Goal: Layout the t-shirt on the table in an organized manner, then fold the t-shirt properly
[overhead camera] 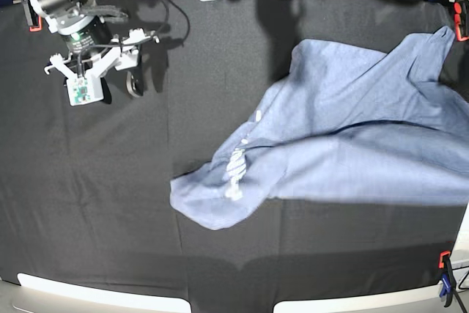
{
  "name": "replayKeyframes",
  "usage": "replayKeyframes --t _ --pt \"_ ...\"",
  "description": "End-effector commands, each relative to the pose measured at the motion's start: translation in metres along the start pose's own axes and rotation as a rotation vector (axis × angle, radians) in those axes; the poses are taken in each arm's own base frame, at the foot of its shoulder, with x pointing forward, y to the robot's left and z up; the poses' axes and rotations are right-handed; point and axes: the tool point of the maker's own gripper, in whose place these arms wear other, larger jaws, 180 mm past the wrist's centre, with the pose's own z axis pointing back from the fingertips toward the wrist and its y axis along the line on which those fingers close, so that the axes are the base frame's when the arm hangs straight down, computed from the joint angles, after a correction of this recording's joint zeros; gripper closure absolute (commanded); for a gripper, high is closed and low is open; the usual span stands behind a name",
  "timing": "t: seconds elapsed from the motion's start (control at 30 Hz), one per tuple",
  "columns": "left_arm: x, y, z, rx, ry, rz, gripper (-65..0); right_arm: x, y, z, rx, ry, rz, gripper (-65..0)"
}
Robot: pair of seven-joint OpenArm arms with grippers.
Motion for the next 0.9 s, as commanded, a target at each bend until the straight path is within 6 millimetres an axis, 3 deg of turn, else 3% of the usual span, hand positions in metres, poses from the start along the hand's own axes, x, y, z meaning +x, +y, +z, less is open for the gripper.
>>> replayKeyframes --t 0.0,0.27,0.47,0.67,0.87 --pt "0.005 -0.007 0.002 -0.030 -0.016 -0.002 0.0 0.014 0.000 0.003 0.004 -0.060 0.012 -32.3" --pt "-0.093 -0.026 0.042 0.007 0.288 0.227 0.0 0.035 0.014 -0.001 0.065 -0.139 0.071 -32.3" --pt "-0.147 -0.019 0.082 0.081 0.424 0.408 0.0 0.070 0.031 -0.015 0.107 -0.234 0.106 -32.3" --pt "-0.172 -0.012 0.102 0.130 0.466 0.503 0.0 0.085 0.034 -0.068 0.108 -0.225 0.128 -32.3" --pt "-0.173 -0.010 0.103 0.136 0.461 0.512 0.0 0.124 0.008 -0.121 0.078 -0.230 0.116 -32.3"
